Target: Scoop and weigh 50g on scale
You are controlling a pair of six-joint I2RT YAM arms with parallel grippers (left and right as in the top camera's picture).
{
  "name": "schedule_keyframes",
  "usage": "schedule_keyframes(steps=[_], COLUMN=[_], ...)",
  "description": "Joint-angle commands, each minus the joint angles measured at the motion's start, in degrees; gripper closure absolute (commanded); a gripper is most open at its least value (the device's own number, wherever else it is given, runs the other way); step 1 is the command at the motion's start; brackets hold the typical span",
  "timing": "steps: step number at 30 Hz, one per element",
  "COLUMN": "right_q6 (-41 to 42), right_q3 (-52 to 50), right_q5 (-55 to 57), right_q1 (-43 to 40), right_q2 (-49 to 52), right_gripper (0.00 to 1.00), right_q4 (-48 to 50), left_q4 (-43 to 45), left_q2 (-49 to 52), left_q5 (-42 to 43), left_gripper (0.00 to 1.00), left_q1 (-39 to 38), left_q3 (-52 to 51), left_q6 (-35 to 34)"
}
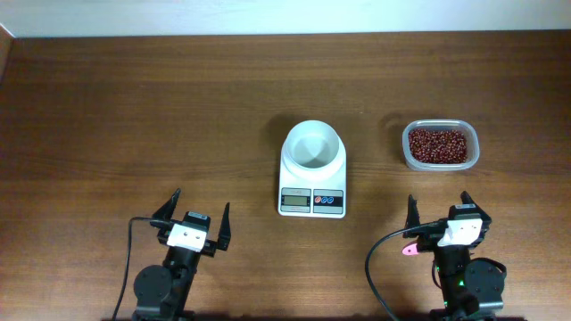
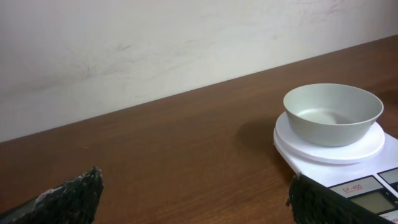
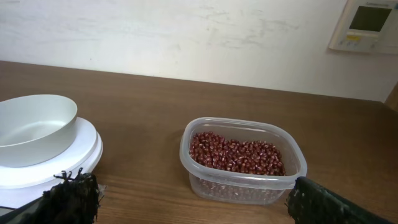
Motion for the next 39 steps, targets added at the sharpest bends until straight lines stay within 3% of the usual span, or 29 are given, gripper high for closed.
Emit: schedule_keyframes(steps=[1, 39], right_q6=[0.2, 0.2], right_q3=[-0.5, -0.5], right_q5=[-0.2, -0.2], right_q1=[0.3, 0.3], right_q2=[0.2, 0.2], right_gripper=[0.01, 0.01], right_q4=[0.0, 0.0], left_q4=[0.1, 0.1], left_q2=[-0.3, -0.3], left_q5=[-0.6, -2.3], left_gripper=[0.01, 0.01], left_q1=[-0.2, -0.2], left_q3=[-0.5, -0.5], left_q6=[-0.9, -0.9])
